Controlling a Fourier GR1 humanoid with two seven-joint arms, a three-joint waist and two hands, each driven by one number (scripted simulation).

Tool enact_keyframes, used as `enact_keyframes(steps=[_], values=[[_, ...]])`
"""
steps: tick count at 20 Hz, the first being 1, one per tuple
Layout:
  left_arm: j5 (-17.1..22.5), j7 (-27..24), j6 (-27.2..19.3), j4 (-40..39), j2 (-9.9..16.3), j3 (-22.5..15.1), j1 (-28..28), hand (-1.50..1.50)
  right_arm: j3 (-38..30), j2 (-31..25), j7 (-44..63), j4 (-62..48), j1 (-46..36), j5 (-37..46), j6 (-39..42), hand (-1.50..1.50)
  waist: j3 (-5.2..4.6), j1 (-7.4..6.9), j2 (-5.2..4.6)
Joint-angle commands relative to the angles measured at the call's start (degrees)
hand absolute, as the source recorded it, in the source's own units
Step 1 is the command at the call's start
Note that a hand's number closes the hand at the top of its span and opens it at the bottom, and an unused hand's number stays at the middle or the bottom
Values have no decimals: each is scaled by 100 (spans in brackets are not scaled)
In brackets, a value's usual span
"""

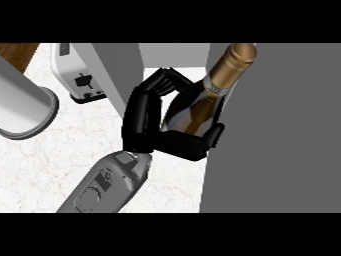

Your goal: Pick up the wine, place it into the cabinet and close the cabinet

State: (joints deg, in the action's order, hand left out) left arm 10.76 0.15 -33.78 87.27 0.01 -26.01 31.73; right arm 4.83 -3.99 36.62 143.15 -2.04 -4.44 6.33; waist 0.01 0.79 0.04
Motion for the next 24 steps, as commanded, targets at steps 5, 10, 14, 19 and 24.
enact_keyframes(steps=[5,10,14,19,24], values=[[961,-1140,-276,-981,-1,-126,110,150,52,-11,523,630,-195,-289,-100,-150,-5,33,-14],[876,-1317,17,-1141,-1,-74,-82,150,1,56,280,615,14,-311,-80,-150,-2,-7,-5],[660,-1546,-118,-1482,-1,-168,-101,150,53,102,-72,200,-112,-92,-2,-150,-1,-28,-7],[653,-1932,-138,-1884,-1,-175,-152,150,-108,25,149,657,117,-321,-16,-150,-1,-6,-3],[892,-2559,-171,-2368,-1,-29,-39,150,154,197,-196,256,160,-10,4,-150,-1,-15,-8]])
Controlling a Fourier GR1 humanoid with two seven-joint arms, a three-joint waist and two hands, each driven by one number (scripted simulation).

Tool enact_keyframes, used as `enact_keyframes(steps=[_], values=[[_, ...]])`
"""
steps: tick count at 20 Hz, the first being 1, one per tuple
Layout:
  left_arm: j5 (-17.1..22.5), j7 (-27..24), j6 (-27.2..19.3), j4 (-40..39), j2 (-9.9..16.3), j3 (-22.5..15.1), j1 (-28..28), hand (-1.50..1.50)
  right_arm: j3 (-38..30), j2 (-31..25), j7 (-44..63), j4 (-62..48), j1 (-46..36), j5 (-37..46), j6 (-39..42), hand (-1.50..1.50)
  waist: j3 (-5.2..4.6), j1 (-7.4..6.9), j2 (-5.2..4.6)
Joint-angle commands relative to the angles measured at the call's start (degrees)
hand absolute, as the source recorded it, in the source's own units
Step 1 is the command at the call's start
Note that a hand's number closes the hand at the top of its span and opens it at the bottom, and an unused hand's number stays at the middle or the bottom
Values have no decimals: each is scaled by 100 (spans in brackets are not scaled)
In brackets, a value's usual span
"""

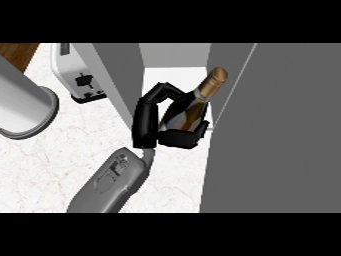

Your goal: Pick up the wine, place it into the cabinet and close the cabinet

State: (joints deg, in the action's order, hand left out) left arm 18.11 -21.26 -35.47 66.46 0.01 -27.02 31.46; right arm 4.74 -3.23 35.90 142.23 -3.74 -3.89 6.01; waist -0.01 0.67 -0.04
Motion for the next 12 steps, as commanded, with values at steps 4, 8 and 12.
enact_keyframes(steps=[4,8,12], values=[[-67,-155,375,-505,1,707,242,150,-324,-148,305,640,269,-654,112,-150,2,-10,3],[244,-749,702,-962,0,990,341,150,-551,-152,122,256,-62,-754,113,-150,1,-9,-6],[286,-229,928,-1268,111,1280,833,150,-144,-5,450,460,-244,-352,-87,-150,-1,-3,-3]])
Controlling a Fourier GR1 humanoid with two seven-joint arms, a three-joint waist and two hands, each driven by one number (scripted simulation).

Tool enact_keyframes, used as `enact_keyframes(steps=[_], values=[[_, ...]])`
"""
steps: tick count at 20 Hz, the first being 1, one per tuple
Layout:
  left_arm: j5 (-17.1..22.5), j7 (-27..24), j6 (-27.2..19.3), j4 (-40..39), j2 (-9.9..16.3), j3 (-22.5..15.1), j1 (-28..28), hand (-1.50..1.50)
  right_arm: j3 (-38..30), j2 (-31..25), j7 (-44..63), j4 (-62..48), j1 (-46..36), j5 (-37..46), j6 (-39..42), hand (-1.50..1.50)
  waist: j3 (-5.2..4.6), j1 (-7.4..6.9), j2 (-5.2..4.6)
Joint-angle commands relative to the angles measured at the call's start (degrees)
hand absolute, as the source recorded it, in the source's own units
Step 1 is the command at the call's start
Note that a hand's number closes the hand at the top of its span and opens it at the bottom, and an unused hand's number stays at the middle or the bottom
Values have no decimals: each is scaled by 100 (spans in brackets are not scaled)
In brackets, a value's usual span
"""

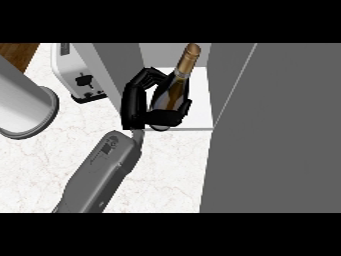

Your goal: Pick up the wine, place it into the cabinet and close the cabinet

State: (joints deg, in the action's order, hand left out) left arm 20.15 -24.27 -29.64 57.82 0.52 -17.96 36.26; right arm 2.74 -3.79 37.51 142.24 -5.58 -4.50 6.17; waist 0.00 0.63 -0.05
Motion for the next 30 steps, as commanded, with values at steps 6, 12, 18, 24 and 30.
enact_keyframes(steps=[6,12,18,24,30], values=[[610,-407,267,-1221,-49,240,686,150,308,207,2,451,292,-186,-11,-150,-2,71,-17],[300,-510,763,-2344,80,758,1285,150,134,164,118,334,102,-434,13,-150,-2,73,-32],[318,-477,425,-2732,-50,996,1894,150,-5,140,-6,565,463,-518,164,-150,0,102,-25],[140,-1244,405,-3564,-47,1263,2313,150,301,213,160,332,101,-154,17,-150,-3,117,-45],[241,-1776,530,-4032,48,1565,2343,150,306,341,-240,328,404,-193,118,-150,-2,171,-67]])
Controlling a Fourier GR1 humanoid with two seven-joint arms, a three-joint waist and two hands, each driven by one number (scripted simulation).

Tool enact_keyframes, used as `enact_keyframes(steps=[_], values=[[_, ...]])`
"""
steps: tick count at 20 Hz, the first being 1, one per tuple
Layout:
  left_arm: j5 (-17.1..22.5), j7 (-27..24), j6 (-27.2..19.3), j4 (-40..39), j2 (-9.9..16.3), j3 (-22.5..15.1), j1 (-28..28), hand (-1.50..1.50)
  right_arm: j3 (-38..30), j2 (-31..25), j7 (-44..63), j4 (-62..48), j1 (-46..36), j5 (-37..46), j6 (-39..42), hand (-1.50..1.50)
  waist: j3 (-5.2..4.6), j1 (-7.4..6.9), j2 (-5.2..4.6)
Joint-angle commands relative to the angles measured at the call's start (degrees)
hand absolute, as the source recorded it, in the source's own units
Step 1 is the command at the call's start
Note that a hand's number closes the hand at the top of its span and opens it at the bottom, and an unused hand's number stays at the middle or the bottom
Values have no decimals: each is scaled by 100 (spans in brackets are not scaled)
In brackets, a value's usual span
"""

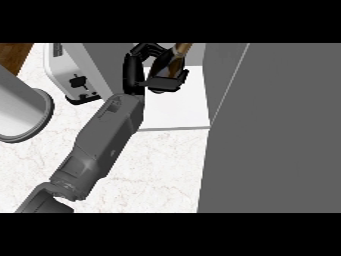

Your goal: Pick up the wine, place it into the cabinet and close the cabinet

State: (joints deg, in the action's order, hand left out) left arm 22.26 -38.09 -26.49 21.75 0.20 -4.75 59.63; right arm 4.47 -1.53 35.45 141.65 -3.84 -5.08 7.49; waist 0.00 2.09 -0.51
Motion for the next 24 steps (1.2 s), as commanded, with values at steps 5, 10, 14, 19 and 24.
enact_keyframes(steps=[5,10,14,19,24], values=[[272,44,53,-676,-19,456,520,150,-243,-54,190,471,126,-689,83,-150,0,98,-27],[586,-116,428,-838,-4,899,449,150,-30,-4,89,511,322,-453,136,-150,-1,107,-38],[636,-172,429,-1042,49,1016,654,150,97,57,-234,337,401,-386,263,-150,-1,177,-74],[579,-343,225,-1258,-20,1024,799,150,136,32,80,268,87,-393,137,-150,-3,226,-89],[420,-489,294,-1424,-18,1002,702,150,383,138,-67,214,111,-138,132,-150,-4,178,-84]])
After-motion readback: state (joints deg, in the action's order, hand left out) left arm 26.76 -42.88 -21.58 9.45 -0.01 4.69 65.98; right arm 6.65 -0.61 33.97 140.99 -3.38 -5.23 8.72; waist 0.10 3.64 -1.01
